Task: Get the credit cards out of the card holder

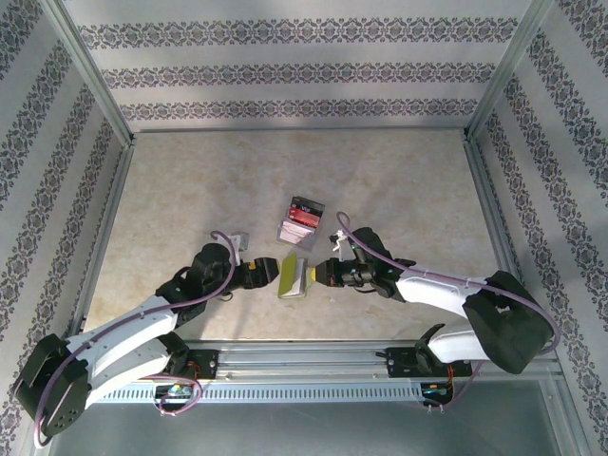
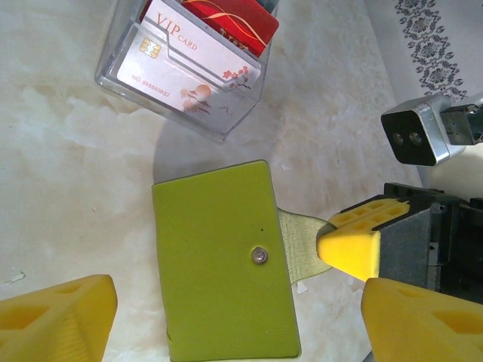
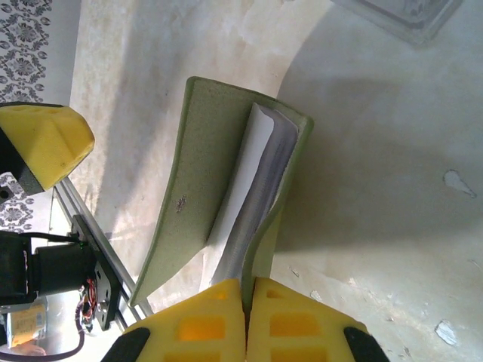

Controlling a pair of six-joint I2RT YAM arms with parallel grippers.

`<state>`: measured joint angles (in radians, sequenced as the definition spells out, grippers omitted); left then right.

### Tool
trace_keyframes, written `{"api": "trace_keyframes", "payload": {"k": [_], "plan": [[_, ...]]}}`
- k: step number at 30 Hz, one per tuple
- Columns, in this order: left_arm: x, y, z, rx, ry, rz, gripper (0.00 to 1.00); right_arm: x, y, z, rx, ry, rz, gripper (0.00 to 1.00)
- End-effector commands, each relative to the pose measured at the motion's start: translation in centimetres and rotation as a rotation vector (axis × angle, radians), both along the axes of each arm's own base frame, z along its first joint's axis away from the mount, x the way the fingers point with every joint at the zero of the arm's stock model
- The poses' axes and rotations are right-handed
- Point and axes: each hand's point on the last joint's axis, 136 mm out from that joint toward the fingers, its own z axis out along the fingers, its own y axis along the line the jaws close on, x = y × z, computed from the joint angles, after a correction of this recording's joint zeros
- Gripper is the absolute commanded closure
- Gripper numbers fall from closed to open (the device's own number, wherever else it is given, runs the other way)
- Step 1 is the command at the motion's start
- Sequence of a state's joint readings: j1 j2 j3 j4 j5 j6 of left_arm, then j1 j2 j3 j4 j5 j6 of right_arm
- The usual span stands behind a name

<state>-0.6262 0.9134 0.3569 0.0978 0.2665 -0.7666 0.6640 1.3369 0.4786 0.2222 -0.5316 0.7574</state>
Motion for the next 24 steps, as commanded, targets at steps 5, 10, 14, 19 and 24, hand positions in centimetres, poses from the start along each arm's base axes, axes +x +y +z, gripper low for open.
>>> {"api": "trace_keyframes", "payload": {"k": [5, 10, 14, 19, 24], "plan": [[0.1, 0.3, 0.0, 0.058, 0.012, -0.011, 0.06, 0.7, 1.0, 1.2, 0.027, -0.034, 0.01, 1.0], [0.2, -0.4, -0.2, 0.055, 0.027, -0.039, 0.09, 0.6, 1.0, 1.1, 0.023, -0.031, 0.009, 1.0], [0.3, -1.1, -0.4, 0.037, 0.045, -0.065, 0.13, 0.6, 0.9, 0.9, 0.019, -0.03, 0.003, 1.0], [0.3, -2.0, -0.6, 0.002, 0.065, -0.086, 0.14, 0.6, 1.3, 1.6, 0.045, -0.031, 0.014, 1.0], [0.4, -3.5, -0.7, -0.042, 0.084, -0.12, 0.15, 0.6, 1.5, 2.2, 0.058, -0.04, 0.019, 1.0]]}}
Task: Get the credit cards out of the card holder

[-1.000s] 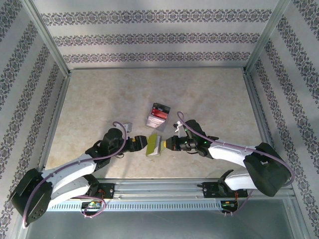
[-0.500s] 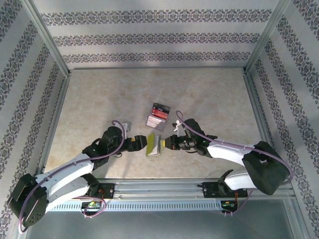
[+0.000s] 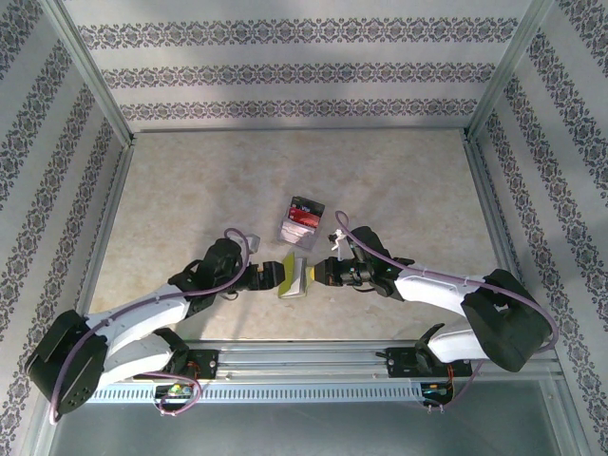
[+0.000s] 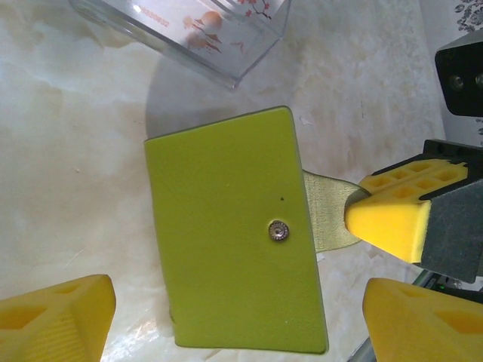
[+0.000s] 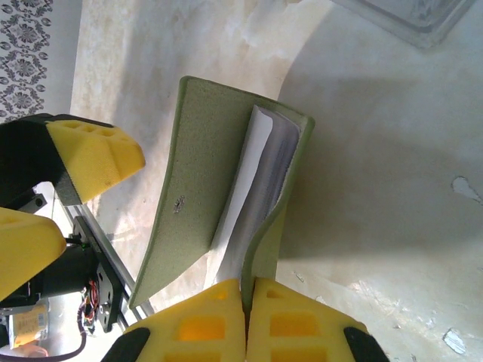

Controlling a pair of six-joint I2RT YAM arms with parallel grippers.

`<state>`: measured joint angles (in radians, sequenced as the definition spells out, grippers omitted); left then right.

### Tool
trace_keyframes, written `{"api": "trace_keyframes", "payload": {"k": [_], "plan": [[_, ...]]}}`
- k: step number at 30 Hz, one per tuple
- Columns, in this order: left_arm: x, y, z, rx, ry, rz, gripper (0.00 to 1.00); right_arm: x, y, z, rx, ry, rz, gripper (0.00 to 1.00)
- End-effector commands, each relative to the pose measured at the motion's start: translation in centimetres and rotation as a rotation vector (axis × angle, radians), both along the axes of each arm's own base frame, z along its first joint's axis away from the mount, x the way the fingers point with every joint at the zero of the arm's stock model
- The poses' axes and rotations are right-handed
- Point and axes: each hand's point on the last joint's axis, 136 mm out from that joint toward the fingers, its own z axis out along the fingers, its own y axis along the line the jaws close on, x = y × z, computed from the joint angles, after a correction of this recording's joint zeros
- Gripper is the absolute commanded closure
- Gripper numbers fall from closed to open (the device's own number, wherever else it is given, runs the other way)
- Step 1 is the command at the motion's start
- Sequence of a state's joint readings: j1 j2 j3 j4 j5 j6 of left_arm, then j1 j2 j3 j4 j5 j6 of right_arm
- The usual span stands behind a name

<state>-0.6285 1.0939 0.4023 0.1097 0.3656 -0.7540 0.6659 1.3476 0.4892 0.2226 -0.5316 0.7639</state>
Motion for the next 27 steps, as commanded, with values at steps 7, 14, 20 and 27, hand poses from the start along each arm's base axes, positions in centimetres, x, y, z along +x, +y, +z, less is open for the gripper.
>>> {"api": "trace_keyframes", "payload": {"k": [7, 14, 20, 27], "plan": [[1.2, -2.6, 0.6, 0.01, -0.025, -0.049, 0.09, 0.3, 1.7, 2.5, 0.064, -0.05, 0.029, 1.0], [1.3, -2.4, -1.9, 0.17, 0.028, -0.062, 0.07, 0.4, 1.8, 2.6, 0.065, -0.055, 0.029, 1.0], [1.1, -2.6, -3.5, 0.264, 0.065, -0.082, 0.07, 0.4, 1.9, 2.7, 0.068, -0.059, 0.028, 1.0], [1.1, -2.3, -4.8, 0.344, 0.092, -0.081, 0.07, 0.3, 1.9, 2.8, 0.069, -0.059, 0.03, 1.0]]}}
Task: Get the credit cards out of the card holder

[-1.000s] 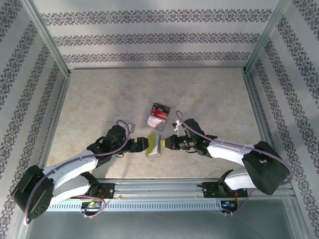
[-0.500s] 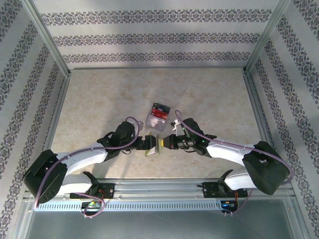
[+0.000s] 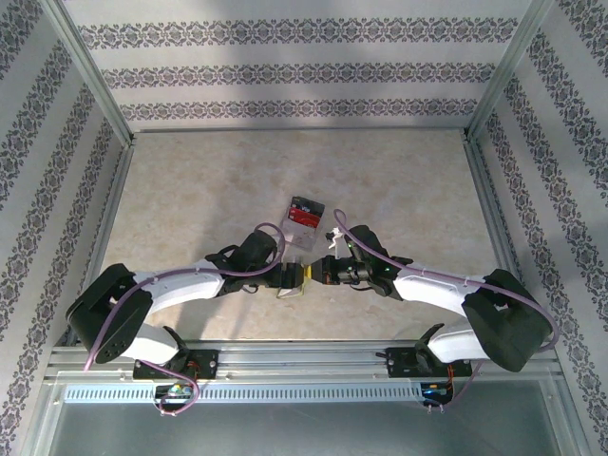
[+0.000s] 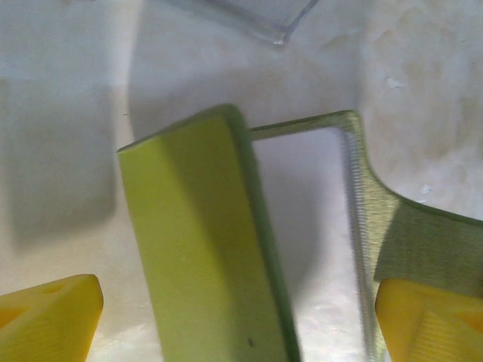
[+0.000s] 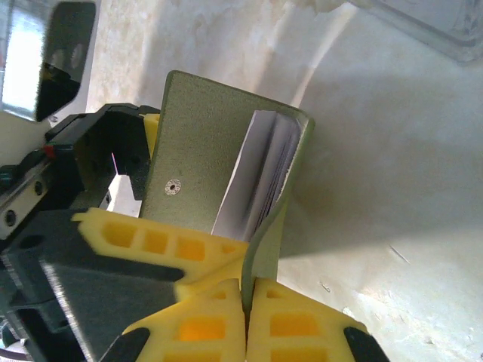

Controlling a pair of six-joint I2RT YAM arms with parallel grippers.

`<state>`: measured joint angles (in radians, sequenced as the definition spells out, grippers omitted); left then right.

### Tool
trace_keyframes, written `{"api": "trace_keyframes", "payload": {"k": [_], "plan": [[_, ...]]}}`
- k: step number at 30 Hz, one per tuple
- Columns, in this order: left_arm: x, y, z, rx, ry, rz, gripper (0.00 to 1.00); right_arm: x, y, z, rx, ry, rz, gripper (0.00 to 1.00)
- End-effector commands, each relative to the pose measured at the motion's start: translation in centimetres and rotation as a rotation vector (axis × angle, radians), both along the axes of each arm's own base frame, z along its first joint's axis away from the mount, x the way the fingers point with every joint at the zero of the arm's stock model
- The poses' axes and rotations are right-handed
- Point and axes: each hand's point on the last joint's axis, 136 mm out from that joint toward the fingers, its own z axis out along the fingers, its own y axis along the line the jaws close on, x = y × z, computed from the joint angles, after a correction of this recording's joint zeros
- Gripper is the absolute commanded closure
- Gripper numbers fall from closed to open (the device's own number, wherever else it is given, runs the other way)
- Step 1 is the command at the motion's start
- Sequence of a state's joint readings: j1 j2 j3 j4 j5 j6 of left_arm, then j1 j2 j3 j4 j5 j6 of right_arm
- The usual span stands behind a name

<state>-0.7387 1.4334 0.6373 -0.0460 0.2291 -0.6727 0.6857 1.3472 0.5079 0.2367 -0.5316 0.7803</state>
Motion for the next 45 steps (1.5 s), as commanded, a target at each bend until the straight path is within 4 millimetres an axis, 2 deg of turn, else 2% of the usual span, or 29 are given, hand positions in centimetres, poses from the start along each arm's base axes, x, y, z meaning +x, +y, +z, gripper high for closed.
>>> {"api": "trace_keyframes", "payload": {"k": [1, 12, 20, 29, 36, 42, 45], "plan": [[-0.1, 0.5, -0.5, 0.079, 0.002, -0.011, 0.08, 0.3, 1.0, 1.8, 0.044, -0.047, 0.018, 1.0], [0.0, 1.9, 0.1, 0.119, -0.029, 0.03, 0.12, 0.1, 0.3, 0.8, 0.004, -0.042, 0.01, 1.0], [0.0, 2.7, 1.1, 0.134, -0.054, 0.044, 0.12, 0.1, -0.5, -0.2, -0.041, -0.028, -0.001, 1.0], [-0.1, 3.7, 1.2, 0.159, -0.061, 0.06, 0.08, 0.1, -0.9, -0.8, -0.057, -0.017, -0.007, 1.0], [0.2, 2.3, 2.7, 0.059, -0.086, 0.036, 0.05, 0.1, -1.0, -1.2, -0.069, -0.009, -0.008, 1.0], [0.6, 2.6, 3.9, 0.02, -0.103, 0.053, 0.02, 0.1, -0.9, -1.0, -0.061, -0.01, -0.003, 1.0], [0.5, 2.6, 3.8, 0.019, -0.095, 0.049, 0.02, 0.2, -0.8, -0.8, -0.055, -0.014, -0.002, 1.0]]}}
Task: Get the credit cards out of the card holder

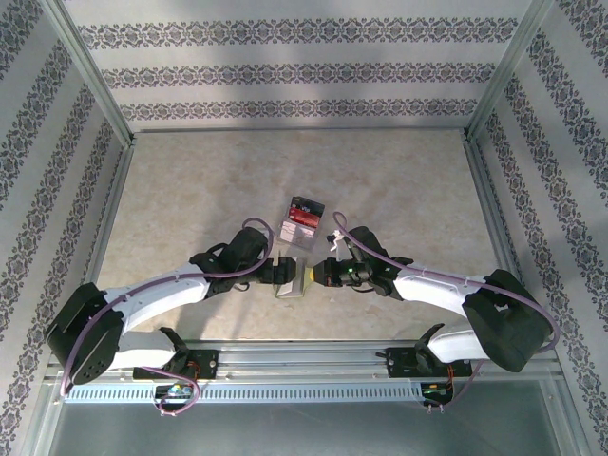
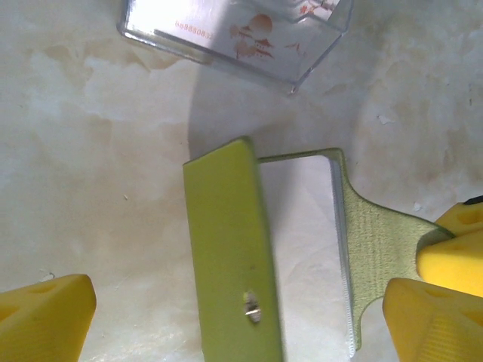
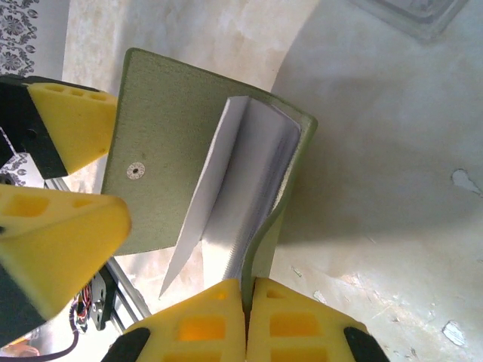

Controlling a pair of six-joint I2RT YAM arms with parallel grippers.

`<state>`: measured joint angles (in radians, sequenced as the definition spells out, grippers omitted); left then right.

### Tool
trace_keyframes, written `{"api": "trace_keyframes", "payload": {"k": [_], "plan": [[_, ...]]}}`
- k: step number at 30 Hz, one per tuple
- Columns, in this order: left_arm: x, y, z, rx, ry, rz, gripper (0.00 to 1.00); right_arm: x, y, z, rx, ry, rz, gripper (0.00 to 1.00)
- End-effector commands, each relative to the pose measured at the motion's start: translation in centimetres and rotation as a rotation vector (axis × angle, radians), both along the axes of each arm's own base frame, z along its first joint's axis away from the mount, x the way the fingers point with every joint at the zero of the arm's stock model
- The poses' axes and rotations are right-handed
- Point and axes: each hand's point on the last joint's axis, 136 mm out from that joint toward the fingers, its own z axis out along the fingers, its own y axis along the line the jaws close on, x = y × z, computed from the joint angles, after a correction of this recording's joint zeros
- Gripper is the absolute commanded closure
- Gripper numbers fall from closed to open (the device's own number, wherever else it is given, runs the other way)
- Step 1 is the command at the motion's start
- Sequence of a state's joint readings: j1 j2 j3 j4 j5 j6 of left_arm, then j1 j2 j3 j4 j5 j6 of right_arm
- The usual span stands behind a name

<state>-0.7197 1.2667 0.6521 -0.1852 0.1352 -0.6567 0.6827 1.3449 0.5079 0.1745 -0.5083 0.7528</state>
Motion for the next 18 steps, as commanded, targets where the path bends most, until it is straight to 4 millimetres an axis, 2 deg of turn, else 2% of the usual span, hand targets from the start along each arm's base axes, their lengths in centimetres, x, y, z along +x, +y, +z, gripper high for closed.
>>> {"api": "trace_keyframes", "payload": {"k": [1, 10, 18], "plan": [[-0.1, 0.0, -0.1, -0.01, 0.0, -0.022, 0.02, 0.5, 0.1, 0.4, 0.004, -0.032, 0.006, 1.0], [-0.2, -1.4, -1.8, -0.006, 0.055, -0.082, 0.0, 0.7, 0.7, 1.6, 0.041, -0.049, 0.02, 1.0], [-0.1, -2.0, -2.8, 0.039, 0.088, -0.11, 0.0, 0.7, 0.8, 1.8, 0.045, -0.053, 0.023, 1.0]]}}
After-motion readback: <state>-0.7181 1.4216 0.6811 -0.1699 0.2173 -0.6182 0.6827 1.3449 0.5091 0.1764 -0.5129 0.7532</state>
